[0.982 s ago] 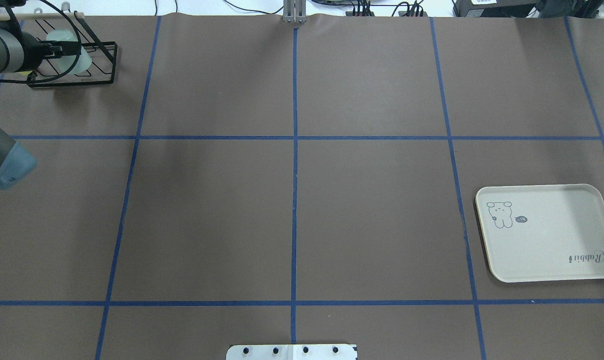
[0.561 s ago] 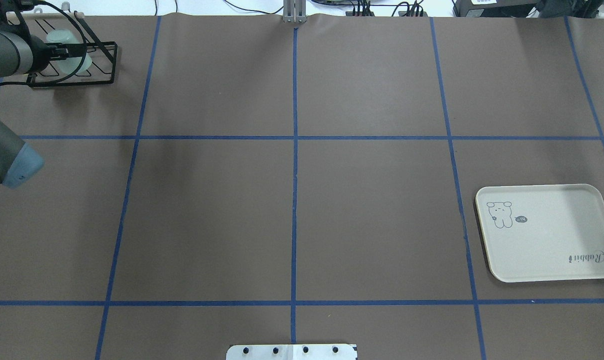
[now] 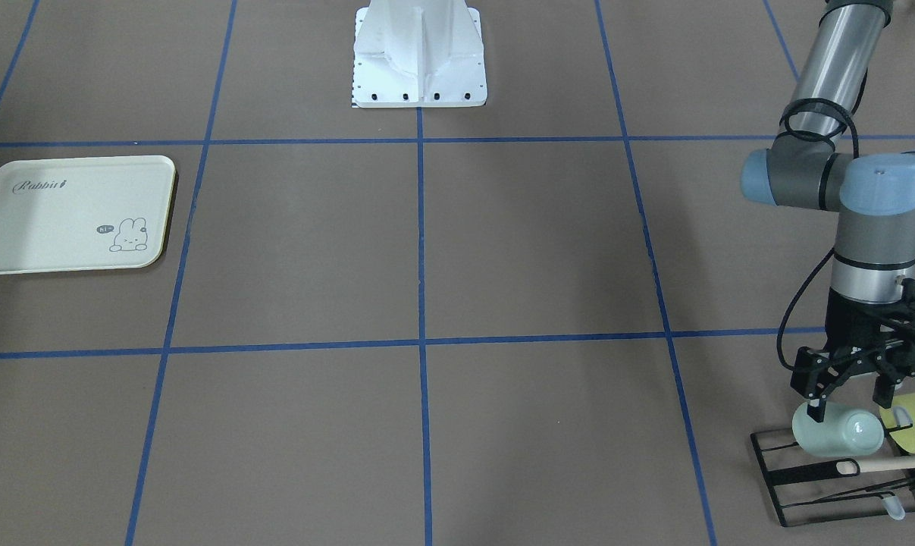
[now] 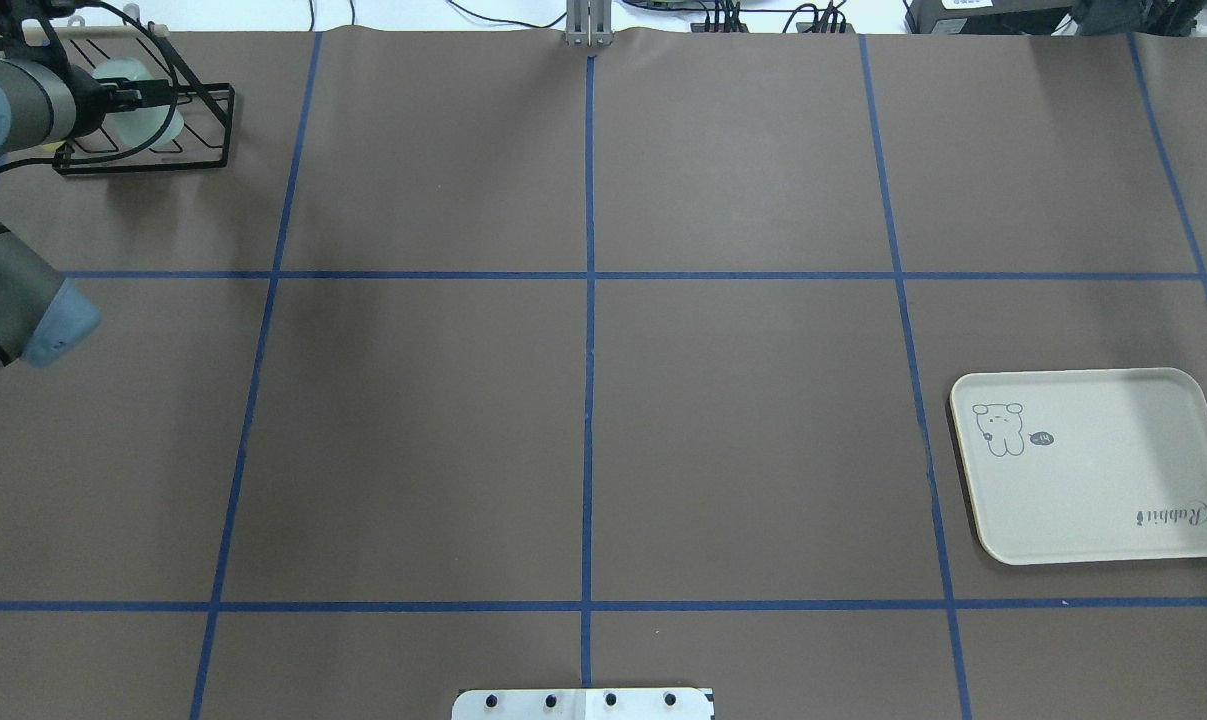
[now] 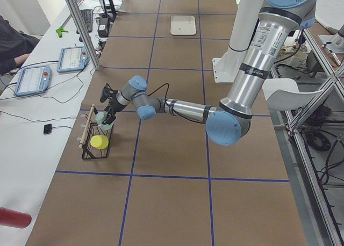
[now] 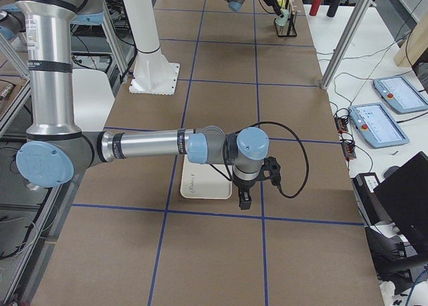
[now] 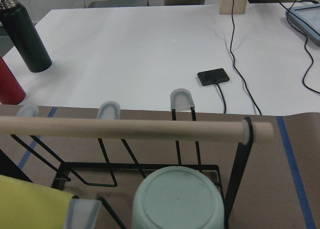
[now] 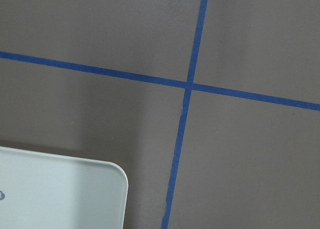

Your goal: Left arm grabs green cup and hands to right arm on tray

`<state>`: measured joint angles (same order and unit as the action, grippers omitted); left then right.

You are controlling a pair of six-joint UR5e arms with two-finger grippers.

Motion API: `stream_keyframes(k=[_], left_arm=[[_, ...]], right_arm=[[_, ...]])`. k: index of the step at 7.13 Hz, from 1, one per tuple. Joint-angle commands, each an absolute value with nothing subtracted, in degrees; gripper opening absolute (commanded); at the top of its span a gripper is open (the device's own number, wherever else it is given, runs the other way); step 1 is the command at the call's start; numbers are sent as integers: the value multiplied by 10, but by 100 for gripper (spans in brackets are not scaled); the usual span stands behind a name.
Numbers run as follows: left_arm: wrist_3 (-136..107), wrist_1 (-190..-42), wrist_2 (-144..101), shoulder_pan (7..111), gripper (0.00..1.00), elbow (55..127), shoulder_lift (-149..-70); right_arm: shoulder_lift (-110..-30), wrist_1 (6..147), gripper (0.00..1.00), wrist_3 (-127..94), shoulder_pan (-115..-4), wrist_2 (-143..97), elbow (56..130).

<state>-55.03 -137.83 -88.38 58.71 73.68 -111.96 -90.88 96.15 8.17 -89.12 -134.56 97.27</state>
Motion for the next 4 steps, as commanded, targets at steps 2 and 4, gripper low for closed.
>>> stream_keyframes(k=[2,4], left_arm=[[-550,-1381,-882,587,100,709,-1139],[-550,-1380,-882,586,100,701,-1143]], right_arm=[[-909,962,99,83,-891,-1346,970],[-909,962,99,82,-890,-1346,970]])
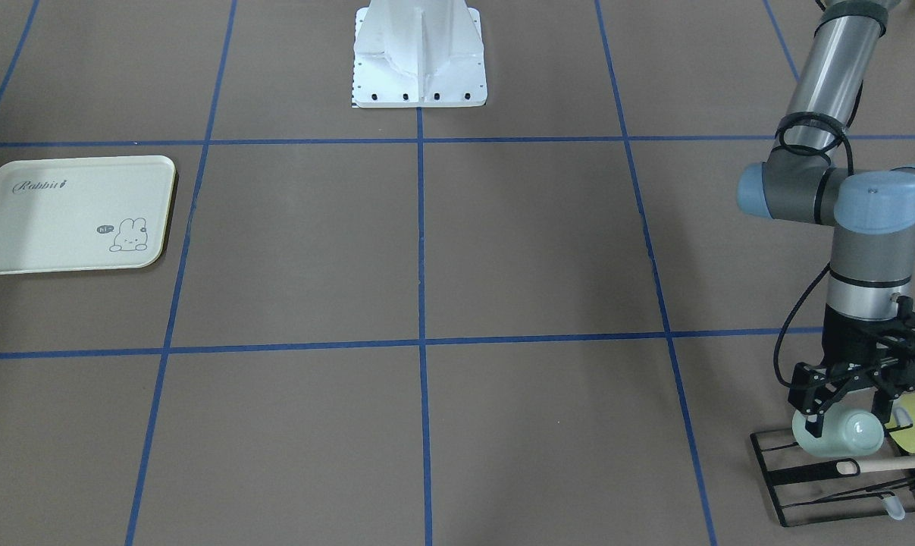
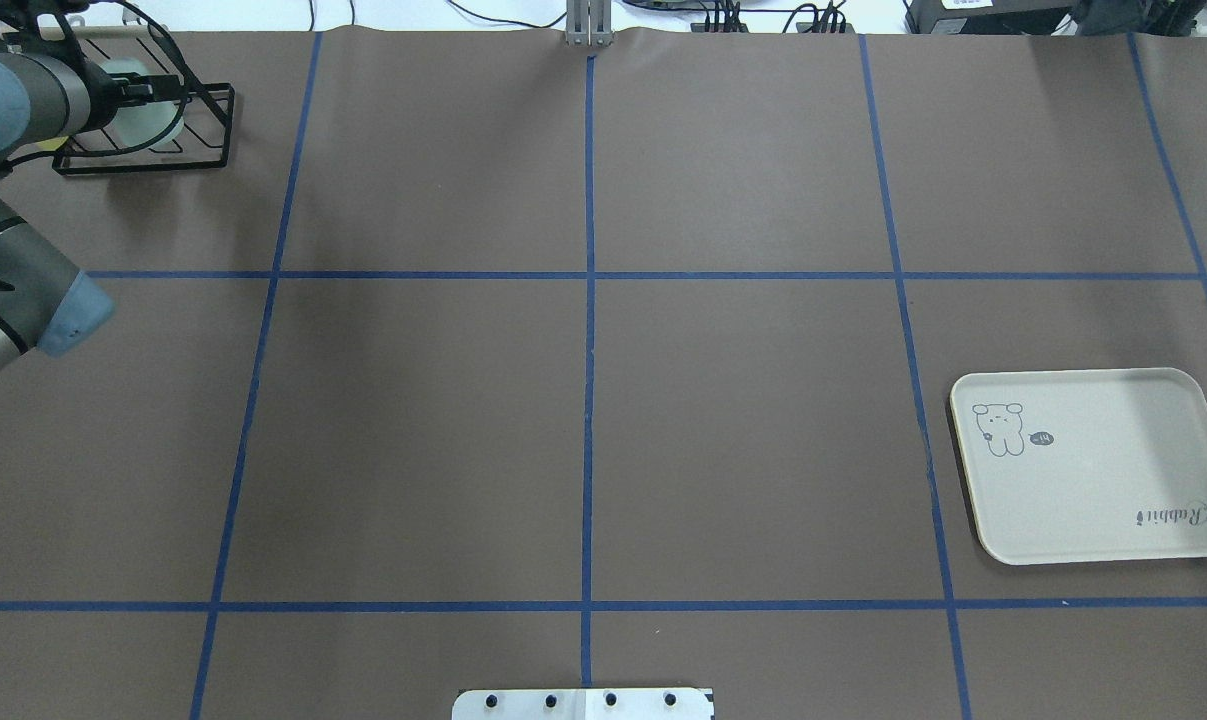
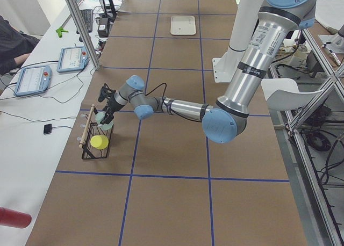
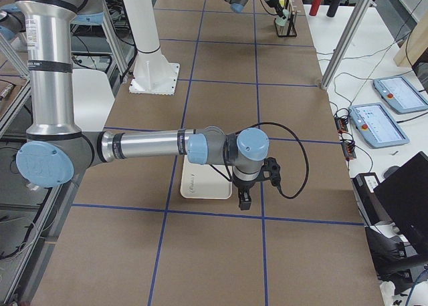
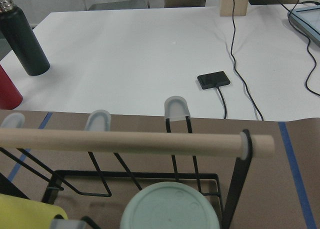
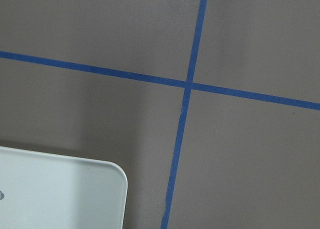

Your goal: Left arm grabs green cup and hands to right arm on tray

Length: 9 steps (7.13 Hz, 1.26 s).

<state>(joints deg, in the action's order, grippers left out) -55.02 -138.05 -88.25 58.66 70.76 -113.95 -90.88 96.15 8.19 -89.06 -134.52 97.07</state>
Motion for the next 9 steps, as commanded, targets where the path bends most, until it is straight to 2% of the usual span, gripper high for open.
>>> stream_keyframes(k=[1,4,6,9], left_arm=[[-550,-1381,-882,586,99,697,-1145],[-550,-1380,-883,587,86,694,-1146],[-550,-1381,-882,587,74,694,-1146],[-549,-1382,-883,588,40,699,-1148]], right_arm=[[-909,962,99,82,-890,-1346,969],[-909,962,99,82,-889,-1346,969],[-909,962,99,82,-890,-1346,969],[-909,962,99,82,-890,-1345,969]])
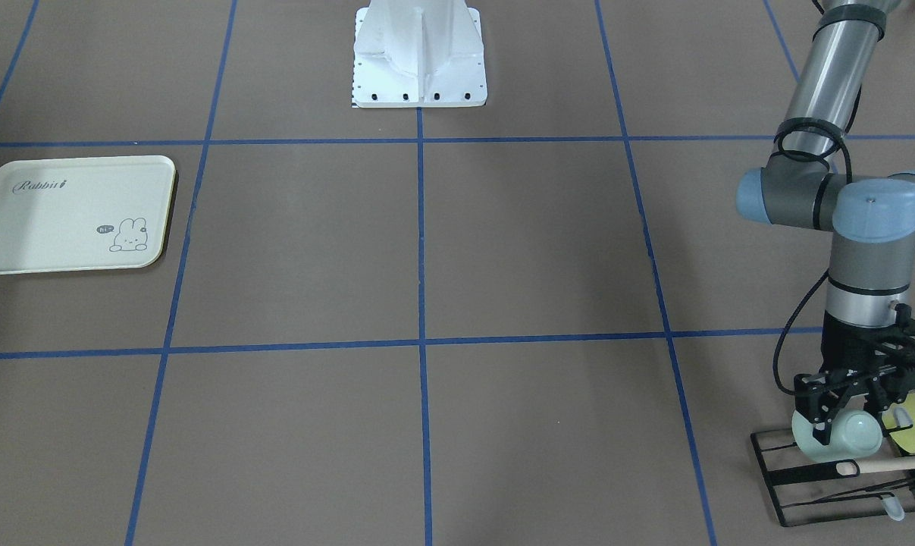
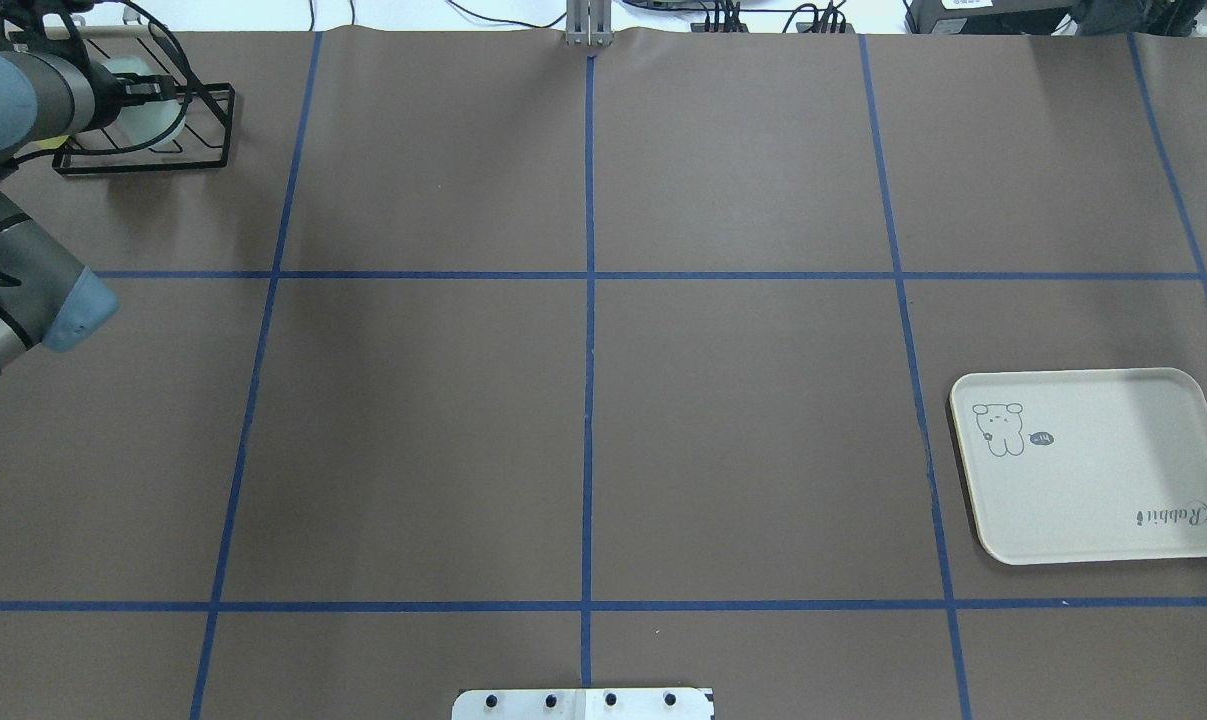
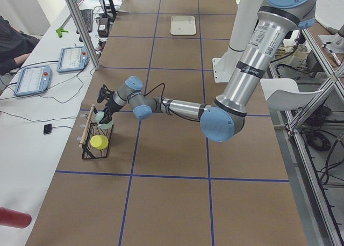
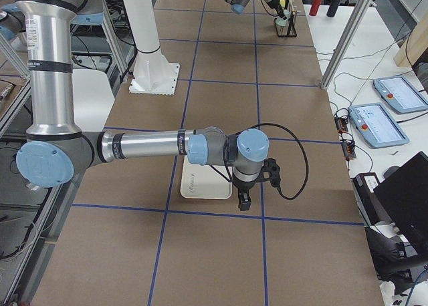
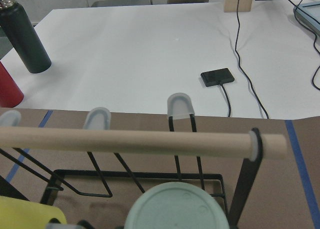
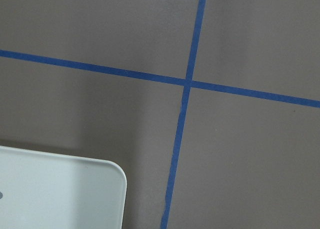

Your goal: Left arm grabs green cup and hands to right arm on tray

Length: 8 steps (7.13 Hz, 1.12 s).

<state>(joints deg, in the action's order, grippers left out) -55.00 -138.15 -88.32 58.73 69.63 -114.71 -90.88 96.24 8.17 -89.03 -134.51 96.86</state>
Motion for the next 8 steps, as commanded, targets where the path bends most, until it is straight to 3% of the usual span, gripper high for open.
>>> stream_keyframes(k=[1,8], left_arm=[[-549,-1382,-883,592,34,699,-1148],[-517,-1375,-888,626,32,771,-1131]], right_arm=[[-909,962,99,82,-889,-1345,969],[-909,964,99,82,-889,-1346,968]])
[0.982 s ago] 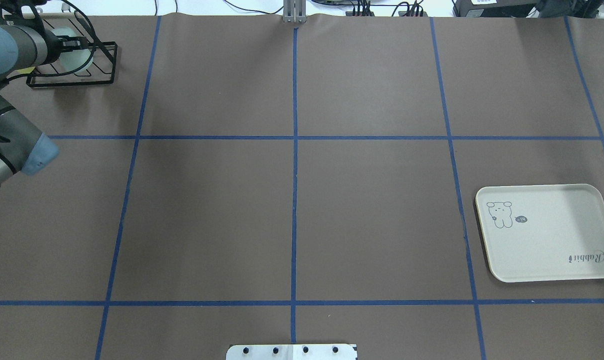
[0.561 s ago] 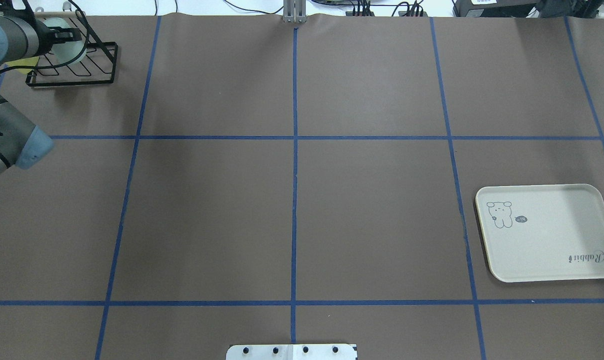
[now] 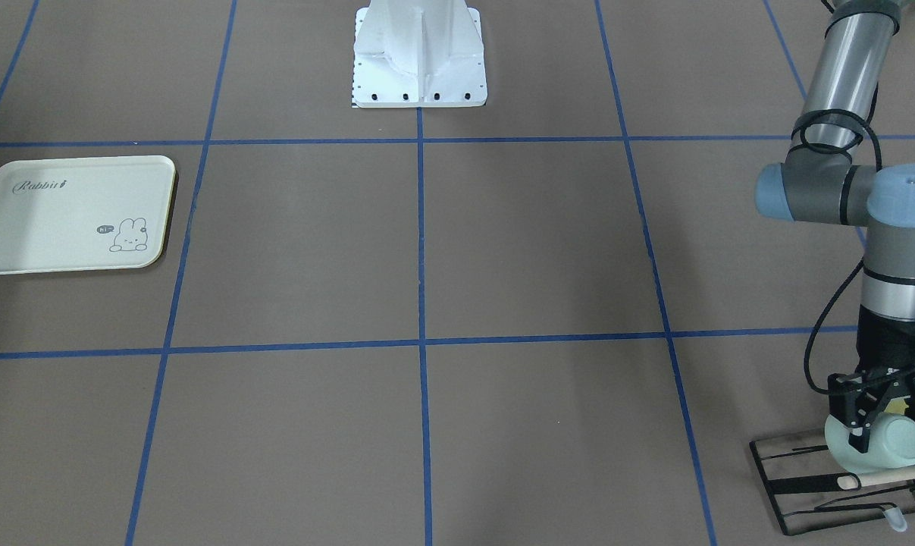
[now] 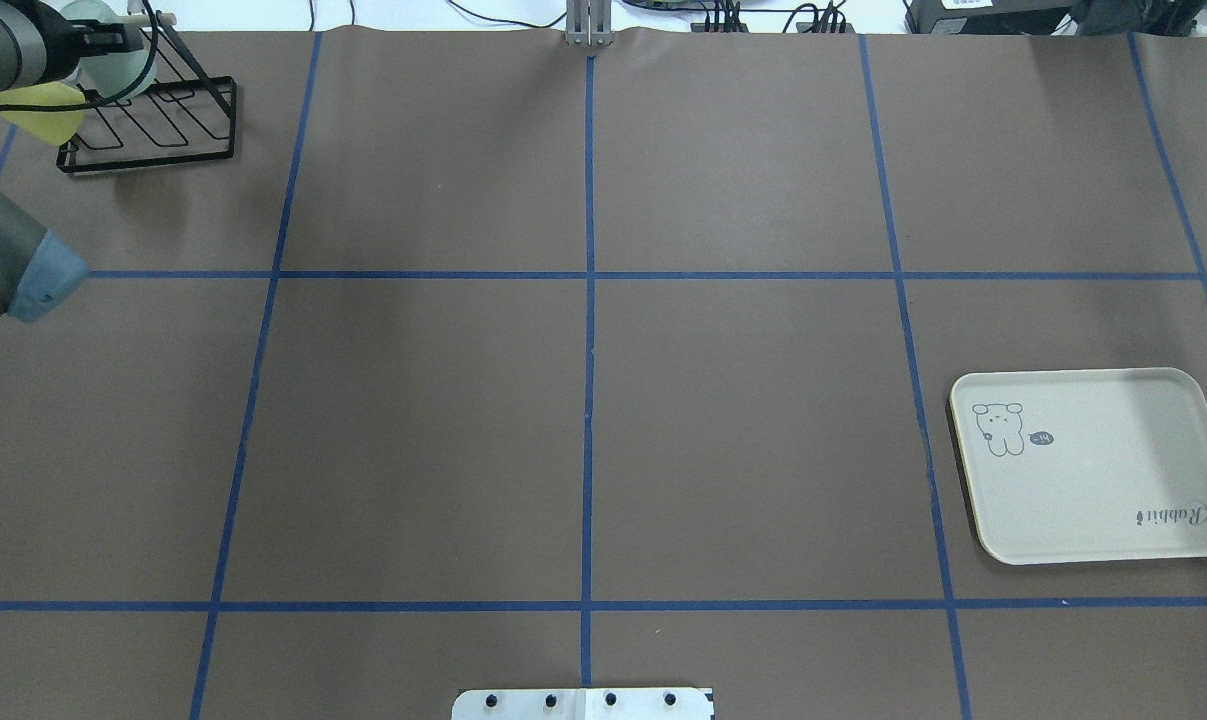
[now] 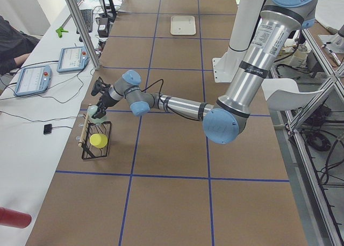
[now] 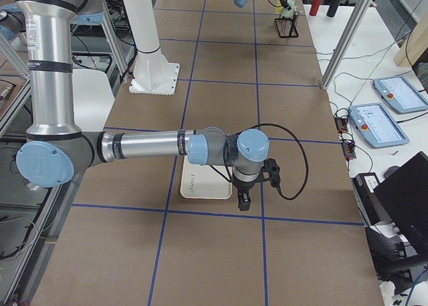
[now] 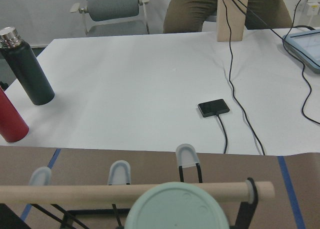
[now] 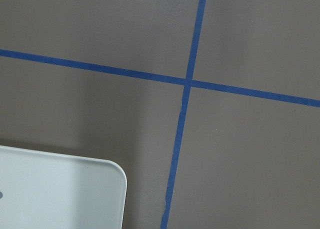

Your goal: Left arm grabs green cup and hands to right arm on tray

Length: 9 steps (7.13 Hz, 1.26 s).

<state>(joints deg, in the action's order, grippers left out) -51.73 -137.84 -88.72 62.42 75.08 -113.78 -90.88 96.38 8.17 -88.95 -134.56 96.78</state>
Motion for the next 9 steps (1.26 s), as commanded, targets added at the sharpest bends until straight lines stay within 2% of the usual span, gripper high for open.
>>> stream_keyframes(k=[1,6,7,9], left_arm=[[-517,-1373,-888,627,30,792,-1122],[-524,-1372,-886,675,28,824,-1128],[-528,-1371,-885,674,28,824,-1135],[-619,-1370,-885,670,28,823,-1143]], right_arm=[[-909,964,99,82,-890,-1346,968],[-892,949,99,82,-875,-1347,980],[-885,900,99,59,-868,-1345,977],[-857,751,99,-61,-862,-1339,914]])
